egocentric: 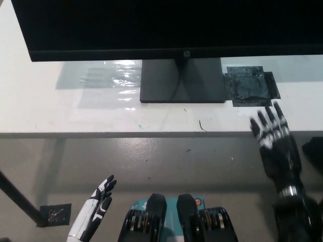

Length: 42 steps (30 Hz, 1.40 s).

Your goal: The monitor is being placed at the center of the desk and the robot uses its right hand to grab on the right side of the monitor and tilt the angle of the montior sideways.

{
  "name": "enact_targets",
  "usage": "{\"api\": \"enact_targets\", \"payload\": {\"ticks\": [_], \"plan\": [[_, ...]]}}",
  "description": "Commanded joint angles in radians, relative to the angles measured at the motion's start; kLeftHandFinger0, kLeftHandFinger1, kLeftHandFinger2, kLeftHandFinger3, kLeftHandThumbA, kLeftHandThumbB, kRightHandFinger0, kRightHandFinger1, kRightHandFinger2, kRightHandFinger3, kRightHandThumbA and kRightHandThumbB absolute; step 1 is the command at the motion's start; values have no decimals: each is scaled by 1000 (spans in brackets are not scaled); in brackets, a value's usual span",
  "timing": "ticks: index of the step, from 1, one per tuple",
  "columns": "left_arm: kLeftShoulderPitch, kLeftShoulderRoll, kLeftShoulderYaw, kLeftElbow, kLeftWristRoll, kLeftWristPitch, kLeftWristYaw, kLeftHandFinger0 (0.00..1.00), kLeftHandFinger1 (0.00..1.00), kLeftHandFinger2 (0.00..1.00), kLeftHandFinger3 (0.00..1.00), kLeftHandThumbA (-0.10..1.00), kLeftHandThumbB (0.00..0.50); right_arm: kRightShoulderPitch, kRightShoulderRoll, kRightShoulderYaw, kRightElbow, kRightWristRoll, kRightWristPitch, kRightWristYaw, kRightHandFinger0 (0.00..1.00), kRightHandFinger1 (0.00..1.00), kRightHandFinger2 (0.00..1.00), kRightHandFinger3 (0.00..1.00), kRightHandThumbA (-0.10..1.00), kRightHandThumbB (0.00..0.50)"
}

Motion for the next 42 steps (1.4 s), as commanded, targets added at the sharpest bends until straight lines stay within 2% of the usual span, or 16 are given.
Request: {"api": "enact_targets", "payload": {"ticks": [1,3,4,8,9,10,12,14,17,19,23,26,27,33,35,42], "plan": [[-25,16,4,-8,-13,-41,-15,1000,1000,1000,1000,1000,356,268,57,177,-547,-395,-331,84,1000,1000,1000,1000,1000,392],[-25,16,4,-9,-12,-41,-15,1000,1000,1000,1000,1000,357,298,67,189,-584,-427,-378,87,1000,1000,1000,1000,1000,387],[-26,16,3,-4,-9,-41,-10,1000,1000,1000,1000,1000,372,324,96,179,-646,-448,-378,114,1000,1000,1000,1000,1000,317],[-26,16,3,-2,-7,-41,-7,1000,1000,1000,1000,1000,373,341,102,186,-678,-467,-378,109,1000,1000,1000,1000,1000,311],[-24,19,1,-4,-16,-41,-18,1000,1000,1000,1000,1000,362,399,111,263,-854,-607,-378,85,1000,1000,1000,1000,1000,222],[-24,19,1,-4,-20,-41,-22,1000,1000,1000,1000,1000,363,407,61,329,-873,-690,-378,-7,1000,1000,1000,1000,1000,253],[-25,20,1,-4,-21,-41,-23,1000,1000,1000,1000,1000,364,410,29,370,-881,-738,-378,-67,1000,1000,1000,1000,1000,264],[-22,21,-1,-4,-11,-41,-15,1000,1000,1000,1000,1000,367,425,-95,550,-828,-953,-378,-361,1000,1000,1000,1000,1000,285],[-18,21,-2,-4,-14,-41,-21,1000,1000,1000,1000,1000,369,405,-153,616,-730,-1026,-378,-521,1000,1000,1000,1000,1000,260],[-11,21,-3,-9,-14,-41,-23,1000,1000,1000,1000,1000,372,388,-185,635,-632,-1090,-378,-616,1000,1000,1000,1000,1000,266],[-6,14,-6,-5,-19,-41,-23,1000,1000,1000,1000,1000,371,341,-212,643,-425,-1143,-378,-713,1000,1000,1000,1000,1000,285],[-6,14,-5,-4,-21,-41,-23,1000,1000,1000,1000,1000,372,329,-228,668,-402,-1153,-378,-753,1000,1000,1000,1000,1000,287],[12,17,-8,-12,-4,-41,-9,1000,1000,1000,1000,1000,362,273,-228,687,-224,-1104,-378,-752,1000,1000,1000,1000,1000,281],[42,21,-21,-26,7,-41,-2,1000,1000,1000,1000,1000,346,269,-243,722,-170,-1073,-378,-784,1000,1000,1000,1000,1000,288],[49,22,-12,-37,-14,-41,-22,1000,1000,1000,1000,1000,351,250,-234,752,-135,-1050,-378,-789,1000,1000,1000,1000,1000,260],[42,27,-25,-33,1,-41,-18,1000,1000,1000,1000,1000,327,240,-244,829,-118,-1042,-378,-833,1000,1000,1000,1000,1000,247]]}}
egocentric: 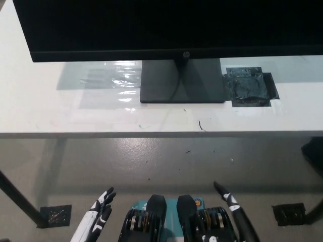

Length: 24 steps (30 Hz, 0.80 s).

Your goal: The monitor is being placed at the center of the desk and the robot uses its right hand to grab on the right side of the monitor and tilt the angle of the montior sideways.

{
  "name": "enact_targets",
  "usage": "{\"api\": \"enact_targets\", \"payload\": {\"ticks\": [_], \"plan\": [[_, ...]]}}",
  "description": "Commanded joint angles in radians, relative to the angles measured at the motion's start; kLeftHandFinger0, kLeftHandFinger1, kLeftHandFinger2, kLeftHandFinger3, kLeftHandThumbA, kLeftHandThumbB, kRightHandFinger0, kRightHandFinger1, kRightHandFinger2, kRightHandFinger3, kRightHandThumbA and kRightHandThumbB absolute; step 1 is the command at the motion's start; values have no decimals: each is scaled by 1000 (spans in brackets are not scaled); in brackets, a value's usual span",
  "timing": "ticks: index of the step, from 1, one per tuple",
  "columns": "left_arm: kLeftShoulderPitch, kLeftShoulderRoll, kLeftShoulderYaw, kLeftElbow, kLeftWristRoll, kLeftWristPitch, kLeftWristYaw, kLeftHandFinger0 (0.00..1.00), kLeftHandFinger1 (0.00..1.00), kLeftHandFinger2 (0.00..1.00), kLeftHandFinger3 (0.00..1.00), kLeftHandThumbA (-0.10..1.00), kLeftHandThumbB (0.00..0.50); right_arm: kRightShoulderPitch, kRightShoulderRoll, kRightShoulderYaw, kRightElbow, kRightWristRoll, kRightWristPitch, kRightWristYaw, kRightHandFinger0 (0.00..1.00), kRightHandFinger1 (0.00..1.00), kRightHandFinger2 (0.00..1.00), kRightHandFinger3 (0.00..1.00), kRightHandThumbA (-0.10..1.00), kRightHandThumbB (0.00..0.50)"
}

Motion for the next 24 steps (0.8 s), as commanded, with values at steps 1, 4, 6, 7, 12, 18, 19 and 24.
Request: {"api": "enact_targets", "payload": {"ticks": [1,4,6,7,12,18,19,24], "plan": [[1,28,-15,-58,2,-41,-16,1000,1000,1000,1000,1000,327,-62,-33,117,35,-238,-206,-322,1000,1000,1000,1000,1000,263],[-2,32,-20,-55,5,-41,-13,1000,1000,1000,1000,1000,319,-73,-44,144,40,-239,-206,-350,1000,1000,1000,1000,1000,257],[-11,34,-23,-51,11,-41,-9,1000,1000,1000,1000,1000,321,-85,-51,158,47,-244,-206,-374,1000,1000,1000,1000,1000,248],[-13,34,-25,-50,12,-41,-7,1000,1000,1000,1000,1000,322,-88,-55,166,49,-243,-206,-382,1000,1000,1000,1000,1000,247],[-14,37,-28,-52,14,-41,-5,1000,1000,1000,1000,1000,319,-104,-70,198,57,-246,-206,-420,1000,1000,1000,1000,1000,252],[-16,40,-32,-53,12,-41,-5,1000,1000,1000,1000,1000,300,-119,-83,234,65,-235,-206,-453,1000,1000,1000,1000,992,248],[-17,41,-33,-53,13,-41,-4,1000,1000,1000,1000,1000,300,-121,-85,239,67,-235,-206,-458,1000,1000,1000,1000,991,248],[-15,44,-38,-55,20,-41,-4,1000,1000,1000,1000,1000,288,-128,-94,260,70,-228,-206,-477,1000,1000,1000,1000,976,244]]}}
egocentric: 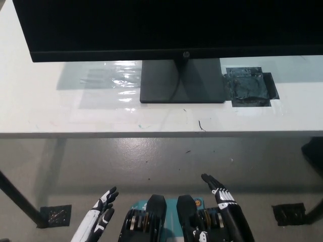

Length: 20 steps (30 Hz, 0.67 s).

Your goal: The monitor is being placed at the center of the desk and the robot uses its right hand to grab on the right side of the monitor and tilt the angle of the montior sideways.

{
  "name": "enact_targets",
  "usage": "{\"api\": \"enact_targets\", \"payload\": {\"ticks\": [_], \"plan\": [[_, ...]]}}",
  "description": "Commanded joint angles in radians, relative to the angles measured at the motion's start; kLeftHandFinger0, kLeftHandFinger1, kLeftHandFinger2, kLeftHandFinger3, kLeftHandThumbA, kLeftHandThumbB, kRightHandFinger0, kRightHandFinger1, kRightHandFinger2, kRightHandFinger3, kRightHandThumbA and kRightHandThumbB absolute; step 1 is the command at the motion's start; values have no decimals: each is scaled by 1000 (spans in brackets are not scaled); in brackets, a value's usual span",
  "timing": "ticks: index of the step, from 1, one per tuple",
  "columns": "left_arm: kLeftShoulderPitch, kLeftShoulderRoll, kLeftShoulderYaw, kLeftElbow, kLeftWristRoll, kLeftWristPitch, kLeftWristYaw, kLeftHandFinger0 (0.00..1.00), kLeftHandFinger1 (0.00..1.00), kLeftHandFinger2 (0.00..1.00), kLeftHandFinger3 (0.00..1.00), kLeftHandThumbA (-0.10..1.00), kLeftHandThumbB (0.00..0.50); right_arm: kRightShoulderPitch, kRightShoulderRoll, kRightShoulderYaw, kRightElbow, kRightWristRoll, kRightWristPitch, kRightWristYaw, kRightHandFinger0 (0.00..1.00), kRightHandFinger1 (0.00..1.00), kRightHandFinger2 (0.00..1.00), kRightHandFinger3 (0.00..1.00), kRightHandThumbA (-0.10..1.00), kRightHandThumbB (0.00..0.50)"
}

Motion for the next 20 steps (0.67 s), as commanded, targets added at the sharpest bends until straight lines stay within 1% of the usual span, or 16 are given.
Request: {"api": "enact_targets", "payload": {"ticks": [1,4,6,9,10,15,20], "plan": [[-12,21,-9,-34,12,-40,-5,1000,1000,1000,1000,1000,287,-25,-15,17,-5,-24,-75,-80,1000,1000,1000,1000,976,243],[-13,20,-8,-30,14,-40,-3,1000,1000,1000,1000,1000,281,-30,-18,29,-4,-18,-75,-91,1000,1000,1000,1000,972,242],[-9,22,-12,-36,21,-40,-2,1000,1000,1000,1000,1000,275,-29,-22,39,-3,-20,-75,-105,1000,1000,1000,1000,964,230],[-10,24,-15,-35,25,-40,-2,1000,1000,1000,1000,1000,268,-32,-26,51,-2,-13,-75,-114,1000,1000,1000,1000,952,227],[-9,24,-14,-36,23,-40,-5,1000,1000,1000,1000,1000,257,-31,-26,50,-3,-12,-75,-110,1000,1000,1000,1000,958,229],[-13,21,-11,-35,22,-40,-6,1000,1000,1000,1000,1000,260,-37,-28,55,0,-14,-75,-118,1000,1000,1000,1000,962,223],[-13,23,-13,-37,30,-40,-3,1000,1000,1000,1000,1000,252,-38,-27,53,0,-23,-75,-122,1000,1000,1000,1000,961,222]]}}
